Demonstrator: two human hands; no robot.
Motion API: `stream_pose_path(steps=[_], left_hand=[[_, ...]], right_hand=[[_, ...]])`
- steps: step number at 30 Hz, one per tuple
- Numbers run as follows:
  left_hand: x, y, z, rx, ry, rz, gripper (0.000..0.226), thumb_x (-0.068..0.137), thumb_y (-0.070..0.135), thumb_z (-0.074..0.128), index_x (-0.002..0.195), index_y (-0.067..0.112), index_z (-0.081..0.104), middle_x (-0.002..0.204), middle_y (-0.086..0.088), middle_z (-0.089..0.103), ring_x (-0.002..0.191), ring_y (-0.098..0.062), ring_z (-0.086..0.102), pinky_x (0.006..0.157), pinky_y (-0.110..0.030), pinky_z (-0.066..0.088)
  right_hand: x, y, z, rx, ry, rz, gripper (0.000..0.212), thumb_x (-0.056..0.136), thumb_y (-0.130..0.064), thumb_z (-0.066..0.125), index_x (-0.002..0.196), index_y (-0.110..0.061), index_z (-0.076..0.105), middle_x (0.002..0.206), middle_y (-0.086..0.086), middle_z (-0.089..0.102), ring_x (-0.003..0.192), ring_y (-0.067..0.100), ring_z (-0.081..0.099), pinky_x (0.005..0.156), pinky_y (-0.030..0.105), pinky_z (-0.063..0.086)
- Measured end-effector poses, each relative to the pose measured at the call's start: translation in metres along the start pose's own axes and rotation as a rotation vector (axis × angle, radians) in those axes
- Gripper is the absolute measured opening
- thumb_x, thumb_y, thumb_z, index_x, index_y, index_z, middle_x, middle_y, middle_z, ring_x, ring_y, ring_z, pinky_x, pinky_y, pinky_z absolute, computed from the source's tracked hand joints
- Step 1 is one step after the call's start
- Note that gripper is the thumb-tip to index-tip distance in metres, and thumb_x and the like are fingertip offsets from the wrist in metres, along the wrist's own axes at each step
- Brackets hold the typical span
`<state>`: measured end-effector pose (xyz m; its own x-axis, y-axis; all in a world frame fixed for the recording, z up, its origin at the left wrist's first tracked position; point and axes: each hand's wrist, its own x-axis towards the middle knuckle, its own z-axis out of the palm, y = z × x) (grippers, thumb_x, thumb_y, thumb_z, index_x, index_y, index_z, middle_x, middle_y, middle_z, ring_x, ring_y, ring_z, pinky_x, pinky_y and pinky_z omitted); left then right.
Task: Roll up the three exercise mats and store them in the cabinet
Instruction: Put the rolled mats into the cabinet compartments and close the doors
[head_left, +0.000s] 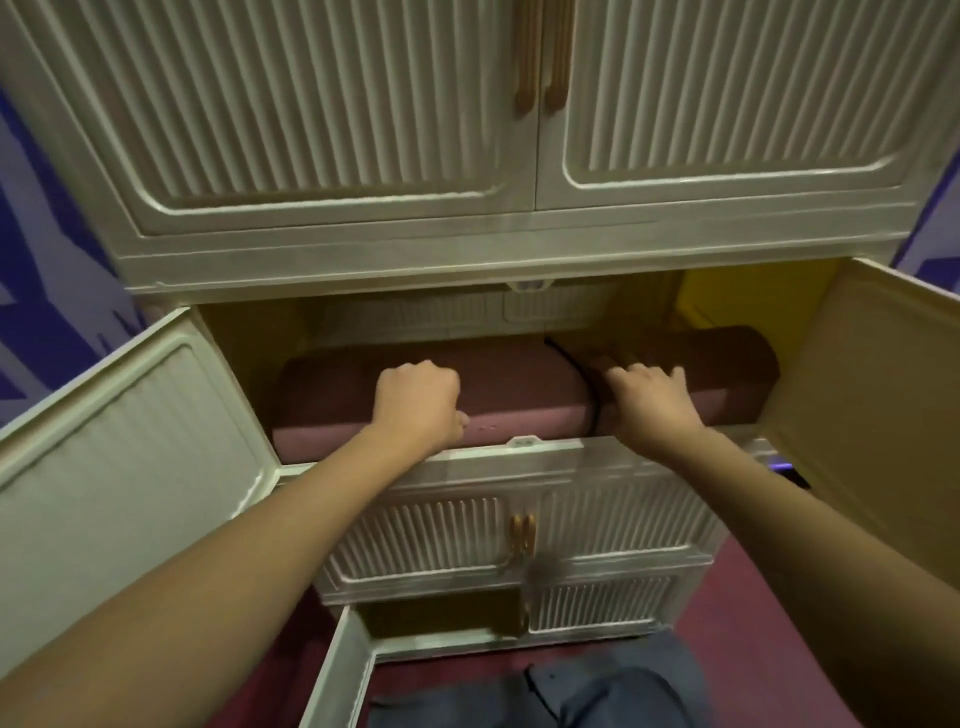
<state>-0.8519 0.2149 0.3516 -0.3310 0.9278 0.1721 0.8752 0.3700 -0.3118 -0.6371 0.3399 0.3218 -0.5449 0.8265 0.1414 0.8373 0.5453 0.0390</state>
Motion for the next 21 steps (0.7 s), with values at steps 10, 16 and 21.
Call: stream_pose_path(steps=[10, 16, 21], left_hand=[[-0.122, 0.064, -0.058, -0.859, -0.013, 0.045, 0.052, 0.091, 0.052, 0.066, 0.135, 0.027, 0.063, 0.127, 0.002, 0.070, 0.118, -0.022, 0.064, 0.096, -0.036, 0.052], [-0.256, 0.095, -0.006, -1.504, 0.111, -0.330, 0.043, 0.088, 0.040, 0.074, 0.128, 0.026, 0.069, 0.105, 0.020, 0.073, 0.100, 0.003, 0.067, 0.095, -0.034, 0.057], [-0.305, 0.064, 0.009, -1.369, 0.330, -0.480, 0.038, 0.090, 0.031, 0.076, 0.127, 0.022, 0.068, 0.107, 0.020, 0.073, 0.100, 0.005, 0.065, 0.093, -0.019, 0.051]], right_hand=[[-0.077, -0.040, -0.056, 0.377, 0.195, -0.159, 0.048, 0.089, -0.015, 0.069, 0.135, -0.018, 0.058, 0.125, 0.006, 0.058, 0.111, 0.032, 0.062, 0.090, 0.042, 0.051], [-0.168, -0.065, -0.054, 0.615, 0.398, -0.194, 0.015, 0.088, -0.018, 0.073, 0.103, -0.018, 0.072, 0.100, -0.005, 0.071, 0.096, 0.014, 0.067, 0.081, 0.030, 0.050], [-0.229, -0.067, -0.039, 0.841, 0.280, -0.092, 0.010, 0.091, -0.018, 0.073, 0.100, -0.015, 0.073, 0.092, -0.009, 0.072, 0.084, 0.005, 0.068, 0.082, 0.038, 0.060]])
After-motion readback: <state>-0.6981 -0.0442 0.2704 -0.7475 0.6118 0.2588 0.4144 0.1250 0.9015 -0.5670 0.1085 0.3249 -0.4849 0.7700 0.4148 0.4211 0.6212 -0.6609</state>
